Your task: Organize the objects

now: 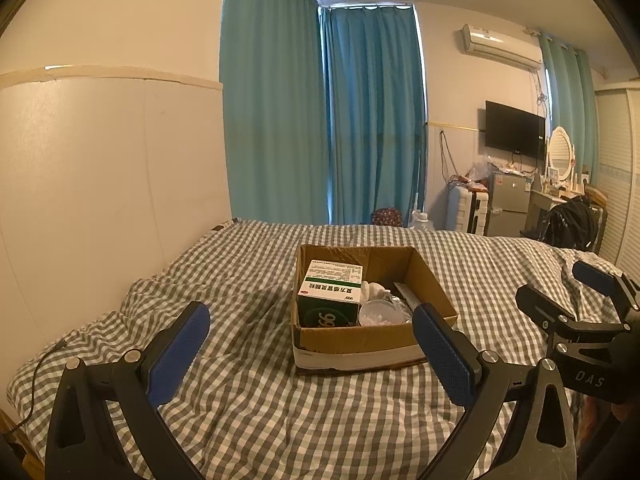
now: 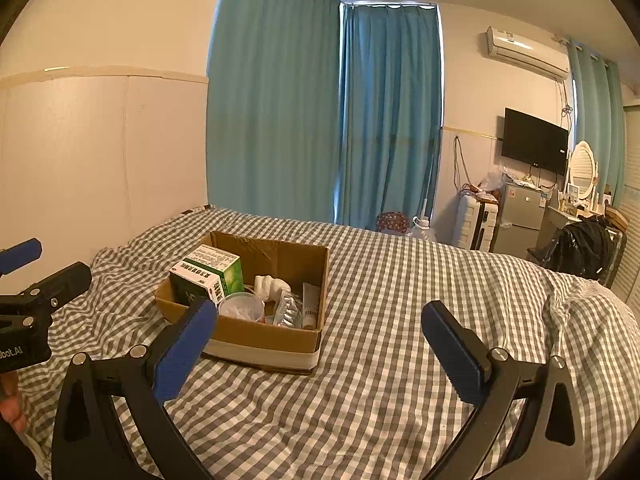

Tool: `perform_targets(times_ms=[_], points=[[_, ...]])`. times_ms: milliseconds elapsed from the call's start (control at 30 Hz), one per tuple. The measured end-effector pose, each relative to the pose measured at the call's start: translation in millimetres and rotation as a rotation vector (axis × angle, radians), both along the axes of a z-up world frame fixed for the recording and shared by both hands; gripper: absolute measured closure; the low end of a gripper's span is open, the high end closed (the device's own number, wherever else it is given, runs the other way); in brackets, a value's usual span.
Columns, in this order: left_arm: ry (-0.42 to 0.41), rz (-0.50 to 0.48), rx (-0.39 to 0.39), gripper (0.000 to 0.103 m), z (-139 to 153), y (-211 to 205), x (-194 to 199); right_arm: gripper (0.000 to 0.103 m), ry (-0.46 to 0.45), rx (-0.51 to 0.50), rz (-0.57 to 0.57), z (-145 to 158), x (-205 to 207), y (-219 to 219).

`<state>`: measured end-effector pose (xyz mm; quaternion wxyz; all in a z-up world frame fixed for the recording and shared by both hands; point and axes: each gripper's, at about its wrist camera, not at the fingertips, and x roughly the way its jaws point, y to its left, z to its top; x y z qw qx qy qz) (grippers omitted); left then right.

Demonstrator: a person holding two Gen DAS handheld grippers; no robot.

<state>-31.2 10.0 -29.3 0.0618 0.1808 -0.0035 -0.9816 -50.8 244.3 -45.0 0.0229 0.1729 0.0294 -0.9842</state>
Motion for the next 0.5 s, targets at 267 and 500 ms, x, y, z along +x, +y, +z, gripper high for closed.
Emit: perform_targets(times_ms=[267, 500], points=[[0.009, 0.007, -0.001, 0.000, 1.9, -1.1, 1.2, 0.000, 0.004, -0.004, 0.001, 0.9, 1.5, 1.0], [0.017, -0.012, -0.011, 0.000, 3.7, 4.6, 4.5, 0.000, 0.003, -0.005, 0.001, 1.0, 3.4, 2.4]])
